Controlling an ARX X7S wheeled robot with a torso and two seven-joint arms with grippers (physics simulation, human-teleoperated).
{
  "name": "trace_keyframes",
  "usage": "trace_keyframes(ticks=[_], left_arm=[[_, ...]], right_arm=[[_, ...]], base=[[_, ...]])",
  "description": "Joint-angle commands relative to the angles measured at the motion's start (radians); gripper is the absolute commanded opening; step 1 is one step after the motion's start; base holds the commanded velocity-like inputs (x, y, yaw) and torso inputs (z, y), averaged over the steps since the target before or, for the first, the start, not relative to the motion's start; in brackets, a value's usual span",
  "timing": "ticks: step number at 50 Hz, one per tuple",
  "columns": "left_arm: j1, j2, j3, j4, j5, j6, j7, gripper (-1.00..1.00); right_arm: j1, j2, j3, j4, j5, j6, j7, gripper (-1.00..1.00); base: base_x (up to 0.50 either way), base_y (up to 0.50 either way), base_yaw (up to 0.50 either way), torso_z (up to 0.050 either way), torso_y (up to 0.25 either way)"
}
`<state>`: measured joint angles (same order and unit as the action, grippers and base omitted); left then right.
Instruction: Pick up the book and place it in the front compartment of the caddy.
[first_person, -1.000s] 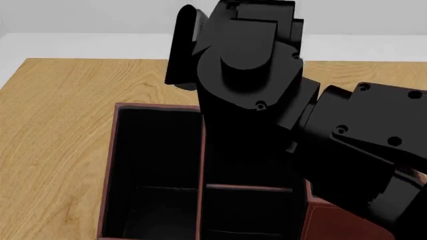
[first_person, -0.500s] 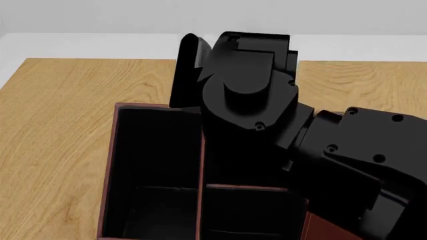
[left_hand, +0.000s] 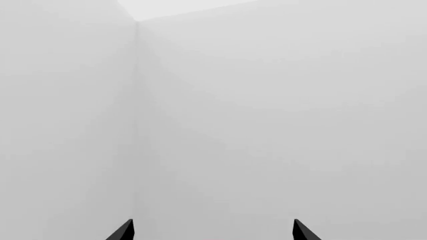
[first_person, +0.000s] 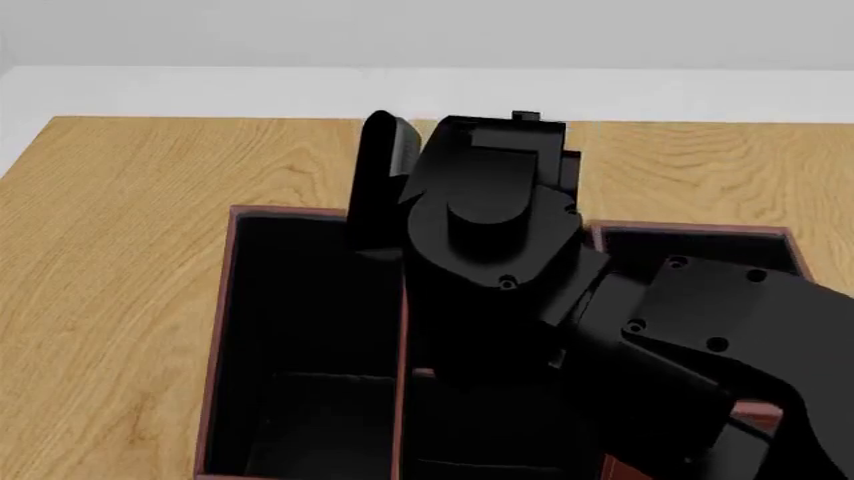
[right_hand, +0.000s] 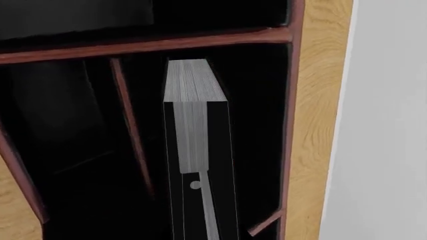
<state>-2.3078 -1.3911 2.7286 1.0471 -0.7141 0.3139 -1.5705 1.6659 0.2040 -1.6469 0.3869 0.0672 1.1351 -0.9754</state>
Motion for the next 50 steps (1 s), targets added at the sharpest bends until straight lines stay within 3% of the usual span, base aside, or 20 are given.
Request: trace_keyframes(ticks=[1, 11, 21, 22, 39, 50], left_arm=[[-0.003, -0.003, 0.005, 0.0, 0.0, -0.002, 0.0, 1.0], [0.029, 0.002, -0.033, 0.0, -0.008, -0.006, 0.0, 1.0], [-0.002, 0.0, 0.001, 0.0, -0.009, -0.004, 0.0, 1.0], [-0.001, 0.0, 0.001, 0.0, -0.009, -0.004, 0.0, 1.0], [-0.004, 0.0, 0.007, 0.0, -0.005, -0.001, 0.0, 1.0], [0.011, 0.006, -0.013, 0.0, -0.005, 0.0, 0.0, 1.0]], right_arm=[[-0.027, -0.026, 0.001, 0.085, -0.057, -0.08, 0.045, -1.0], [-0.073, -0.054, 0.013, 0.162, -0.065, -0.131, 0.095, -1.0], [-0.119, -0.092, 0.026, 0.266, -0.069, -0.194, 0.141, -1.0], [-0.121, -0.093, 0.027, 0.275, -0.079, -0.216, 0.163, 1.0], [-0.107, -0.084, 0.035, 0.255, -0.074, -0.198, 0.156, 1.0], [-0.038, -0.008, 0.03, 0.051, -0.076, -0.1, 0.115, 1.0]], base=[[0.0, 0.0, 0.0, 0.0, 0.0], [0.0, 0.0, 0.0, 0.001, 0.001], [0.0, 0.0, 0.0, 0.0, 0.002], [0.0, 0.0, 0.0, 0.0, 0.0], [0.0, 0.0, 0.0, 0.0, 0.0], [0.0, 0.0, 0.0, 0.0, 0.0]])
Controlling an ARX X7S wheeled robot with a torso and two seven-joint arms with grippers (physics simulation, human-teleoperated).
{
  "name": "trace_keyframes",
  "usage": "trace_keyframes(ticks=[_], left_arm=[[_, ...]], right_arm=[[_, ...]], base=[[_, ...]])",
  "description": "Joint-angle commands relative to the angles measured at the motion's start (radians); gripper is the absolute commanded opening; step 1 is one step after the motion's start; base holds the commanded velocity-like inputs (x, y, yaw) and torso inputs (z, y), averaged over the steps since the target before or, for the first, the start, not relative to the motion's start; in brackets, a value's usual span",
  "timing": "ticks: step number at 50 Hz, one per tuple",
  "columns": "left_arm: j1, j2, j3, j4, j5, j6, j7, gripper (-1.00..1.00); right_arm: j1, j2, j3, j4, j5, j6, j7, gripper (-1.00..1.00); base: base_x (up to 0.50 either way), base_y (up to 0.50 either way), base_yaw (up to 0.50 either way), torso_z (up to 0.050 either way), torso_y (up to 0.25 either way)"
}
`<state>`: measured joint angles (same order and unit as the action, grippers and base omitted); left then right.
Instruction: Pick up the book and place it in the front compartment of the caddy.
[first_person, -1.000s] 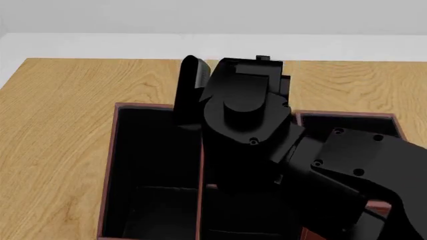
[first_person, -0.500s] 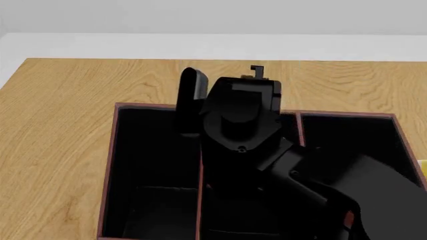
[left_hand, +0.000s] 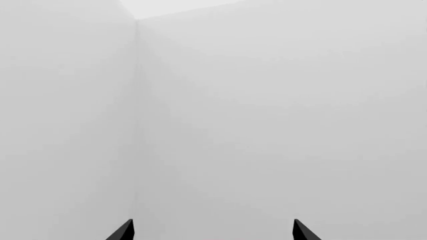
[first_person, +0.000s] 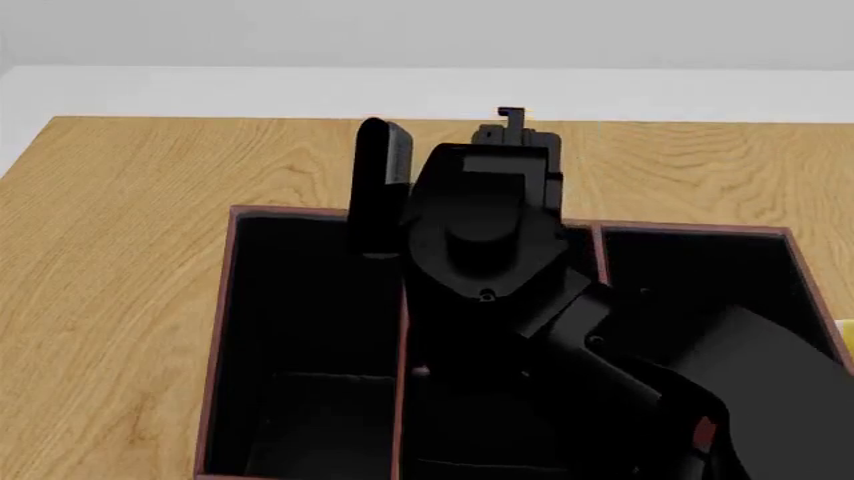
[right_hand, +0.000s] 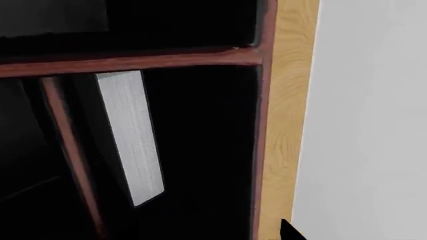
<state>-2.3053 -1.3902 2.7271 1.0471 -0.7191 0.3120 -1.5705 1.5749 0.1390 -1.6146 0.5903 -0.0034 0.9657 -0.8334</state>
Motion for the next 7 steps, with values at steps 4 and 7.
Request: trace_keyframes(ticks=[4, 7], left_arm=[[0.039, 0.012, -0.045, 0.0, 0.0, 0.002, 0.0, 1.0], [0.053, 0.018, -0.063, 0.0, -0.001, 0.002, 0.0, 1.0]], right_arm=[[0.093, 0.12, 0.0, -0.34, -0.002, 0.148, -0.055, 1.0], [0.119, 0.16, -0.006, -0.435, -0.012, 0.177, -0.058, 1.0]], base=[[0.0, 0.0, 0.0, 0.0, 0.0], [0.0, 0.0, 0.0, 0.0, 0.0]])
